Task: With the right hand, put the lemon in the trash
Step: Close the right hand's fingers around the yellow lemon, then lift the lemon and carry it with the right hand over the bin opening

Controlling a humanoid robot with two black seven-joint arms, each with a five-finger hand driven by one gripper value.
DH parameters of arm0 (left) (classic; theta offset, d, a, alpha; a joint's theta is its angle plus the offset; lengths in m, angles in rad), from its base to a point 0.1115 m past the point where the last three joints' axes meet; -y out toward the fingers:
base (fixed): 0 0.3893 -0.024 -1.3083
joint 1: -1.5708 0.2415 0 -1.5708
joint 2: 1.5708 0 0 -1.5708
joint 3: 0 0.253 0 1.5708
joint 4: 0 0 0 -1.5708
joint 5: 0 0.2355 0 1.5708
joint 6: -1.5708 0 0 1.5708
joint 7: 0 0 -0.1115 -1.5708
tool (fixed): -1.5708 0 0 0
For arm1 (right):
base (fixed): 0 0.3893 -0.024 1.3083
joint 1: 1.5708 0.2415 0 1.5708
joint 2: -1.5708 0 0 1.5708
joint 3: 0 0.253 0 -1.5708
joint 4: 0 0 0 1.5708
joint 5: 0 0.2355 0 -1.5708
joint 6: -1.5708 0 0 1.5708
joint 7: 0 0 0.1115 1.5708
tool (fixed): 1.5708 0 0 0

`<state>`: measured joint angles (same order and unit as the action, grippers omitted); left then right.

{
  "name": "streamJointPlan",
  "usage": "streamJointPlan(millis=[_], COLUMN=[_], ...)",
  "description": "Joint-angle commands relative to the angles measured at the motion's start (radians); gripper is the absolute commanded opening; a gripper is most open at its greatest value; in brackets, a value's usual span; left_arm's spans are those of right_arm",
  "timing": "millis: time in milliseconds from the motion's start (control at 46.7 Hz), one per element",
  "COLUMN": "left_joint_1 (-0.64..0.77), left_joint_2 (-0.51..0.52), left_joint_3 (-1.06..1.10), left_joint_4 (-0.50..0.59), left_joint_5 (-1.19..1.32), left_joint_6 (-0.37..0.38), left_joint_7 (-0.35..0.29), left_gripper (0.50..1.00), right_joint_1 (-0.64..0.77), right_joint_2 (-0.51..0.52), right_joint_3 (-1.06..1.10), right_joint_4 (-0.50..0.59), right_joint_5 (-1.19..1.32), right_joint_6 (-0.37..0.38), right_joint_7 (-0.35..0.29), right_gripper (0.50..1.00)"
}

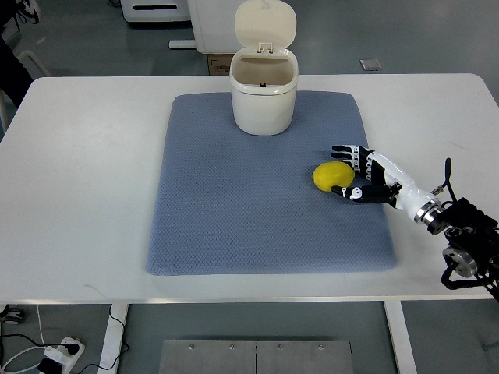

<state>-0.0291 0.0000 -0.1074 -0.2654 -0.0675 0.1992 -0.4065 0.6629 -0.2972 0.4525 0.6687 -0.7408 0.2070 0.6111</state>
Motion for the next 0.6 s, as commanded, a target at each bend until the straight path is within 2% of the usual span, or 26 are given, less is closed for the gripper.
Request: streamJointPlan(millis=[0, 86, 578], left_joint_1=[0.000, 0.000, 0.000], left_joint_2=[0.000, 0.000, 0.000], left_joint_3=[0.000, 0.000, 0.000], left_joint_4=[0.000, 0.000, 0.000], left_joint_5=[0.000, 0.000, 0.000], left_joint_6=[0.000, 0.000, -0.001], left_joint_7=[0.000, 0.000, 0.000], left_gripper=[1.000, 1.000, 1.000], right_joint_1=[0.001, 0.003, 0.092], right_joint_2=[-0.002, -0.003, -0.051], right_joint_3=[0.000, 0.000, 0.020], right_joint_4=[0.000, 0.002, 0.014], right_joint_5=[0.000, 0.001, 0.040], right_joint_6=[0.002, 0.002, 0.003], right_joint_7=[0.000, 0.000, 0.000], right_gripper=[0.632, 0.500, 0.500])
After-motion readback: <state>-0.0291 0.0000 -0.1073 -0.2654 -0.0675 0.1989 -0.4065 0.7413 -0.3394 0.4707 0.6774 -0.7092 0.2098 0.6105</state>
